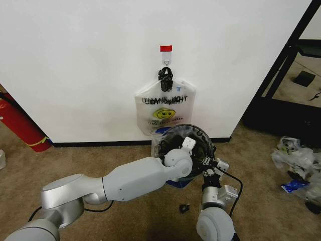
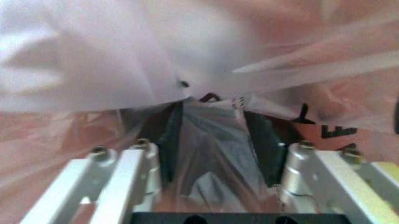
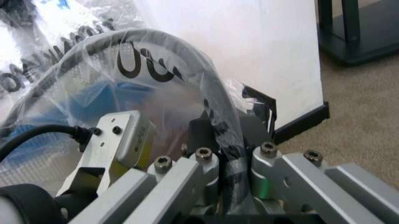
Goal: Pick up the garbage bag from the wall and place it over the trash bin.
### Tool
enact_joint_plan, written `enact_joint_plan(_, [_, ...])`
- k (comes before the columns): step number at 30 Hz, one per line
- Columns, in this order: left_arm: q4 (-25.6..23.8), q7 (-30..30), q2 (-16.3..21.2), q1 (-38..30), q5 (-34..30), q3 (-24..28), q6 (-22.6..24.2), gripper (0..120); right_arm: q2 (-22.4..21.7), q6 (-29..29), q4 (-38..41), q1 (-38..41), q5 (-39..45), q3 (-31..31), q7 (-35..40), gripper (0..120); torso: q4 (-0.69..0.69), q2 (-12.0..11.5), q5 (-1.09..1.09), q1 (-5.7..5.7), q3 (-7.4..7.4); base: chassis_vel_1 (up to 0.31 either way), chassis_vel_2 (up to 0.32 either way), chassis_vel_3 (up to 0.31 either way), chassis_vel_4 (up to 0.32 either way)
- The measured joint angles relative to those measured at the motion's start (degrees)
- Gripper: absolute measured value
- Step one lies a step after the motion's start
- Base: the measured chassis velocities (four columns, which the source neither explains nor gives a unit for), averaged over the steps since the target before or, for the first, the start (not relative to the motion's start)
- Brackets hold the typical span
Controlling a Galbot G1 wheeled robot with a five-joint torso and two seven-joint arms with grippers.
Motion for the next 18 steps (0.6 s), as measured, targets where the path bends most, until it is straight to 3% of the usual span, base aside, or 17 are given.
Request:
enact_joint_plan(14, [1.0,-0.9,-0.1,0.1,0.0,-0.1,1.1,96,-0.2,0.1,-0.2,0.0,0.0,0.0,-0.1,1,0.0,0.0,0.0,0.0,0.0,0.0,0.0,0.0,0.0])
enact_joint_plan(17, [0.5,-1.3,0.1,0.1,0.0,-0.1,0.8,98,-0.2,0.1,-0.3,0.1,0.0,0.0,-0.1,1,0.0,0.0,0.0,0.0,0.0,0.0,0.0,0.0,0.0])
enact_joint_plan(18, [-0.4,-1.5,0.5,0.1,-0.2,-0.1,0.5,93,-0.3,0.1,-0.3,0.2,0.1,0.0,-0.1,1,-0.01,0.0,0.0,0.0,0.0,0.0,0.0,0.0,0.0])
